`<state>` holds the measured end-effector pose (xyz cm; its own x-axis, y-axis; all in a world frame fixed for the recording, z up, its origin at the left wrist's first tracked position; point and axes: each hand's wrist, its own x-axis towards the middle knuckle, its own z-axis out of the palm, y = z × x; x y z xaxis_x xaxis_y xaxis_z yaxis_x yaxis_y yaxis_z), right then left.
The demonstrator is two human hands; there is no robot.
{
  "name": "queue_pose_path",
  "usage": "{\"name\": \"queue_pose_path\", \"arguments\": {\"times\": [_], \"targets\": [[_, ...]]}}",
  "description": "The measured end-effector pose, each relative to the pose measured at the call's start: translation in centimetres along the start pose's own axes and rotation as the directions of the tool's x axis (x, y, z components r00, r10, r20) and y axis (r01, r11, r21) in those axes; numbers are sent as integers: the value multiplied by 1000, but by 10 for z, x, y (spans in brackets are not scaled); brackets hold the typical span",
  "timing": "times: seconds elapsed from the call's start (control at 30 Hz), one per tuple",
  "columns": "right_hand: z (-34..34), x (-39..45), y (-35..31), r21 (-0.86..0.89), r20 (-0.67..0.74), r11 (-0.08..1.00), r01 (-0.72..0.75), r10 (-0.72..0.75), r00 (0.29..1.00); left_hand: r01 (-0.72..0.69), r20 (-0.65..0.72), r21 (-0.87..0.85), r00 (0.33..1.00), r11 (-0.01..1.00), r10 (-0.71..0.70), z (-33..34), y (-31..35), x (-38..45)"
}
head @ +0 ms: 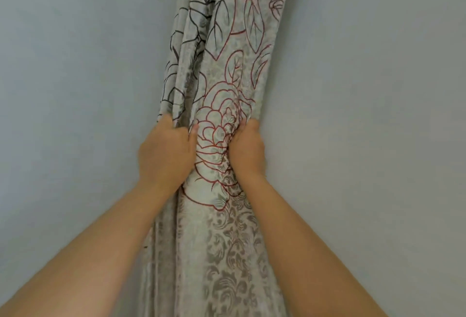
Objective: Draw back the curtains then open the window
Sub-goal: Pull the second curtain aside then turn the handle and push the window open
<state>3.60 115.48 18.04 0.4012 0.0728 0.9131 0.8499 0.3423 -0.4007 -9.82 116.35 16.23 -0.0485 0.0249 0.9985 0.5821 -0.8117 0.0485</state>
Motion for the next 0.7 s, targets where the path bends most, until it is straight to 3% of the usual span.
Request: {"name": "queue_pose_path", "arguments": {"times": [0.13,0.27,0.57,0.7], "targets": [[69,-4,-12,27,27,999,31,-32,999,42,-7,80,999,996,-42,1,-59,8],[87,-3,-13,35,28,999,42,-43,999,37,3,104,999,994,-37,5,-79,12],[-5,-11,-1,-62,29,997,38,-36,999,51,66,-51,997,997,-47,7,-21,-6],[-62,-39,10,-148,129,987,58,-39,991,32,96,-113,995,993,-21,0,15,-23]]}}
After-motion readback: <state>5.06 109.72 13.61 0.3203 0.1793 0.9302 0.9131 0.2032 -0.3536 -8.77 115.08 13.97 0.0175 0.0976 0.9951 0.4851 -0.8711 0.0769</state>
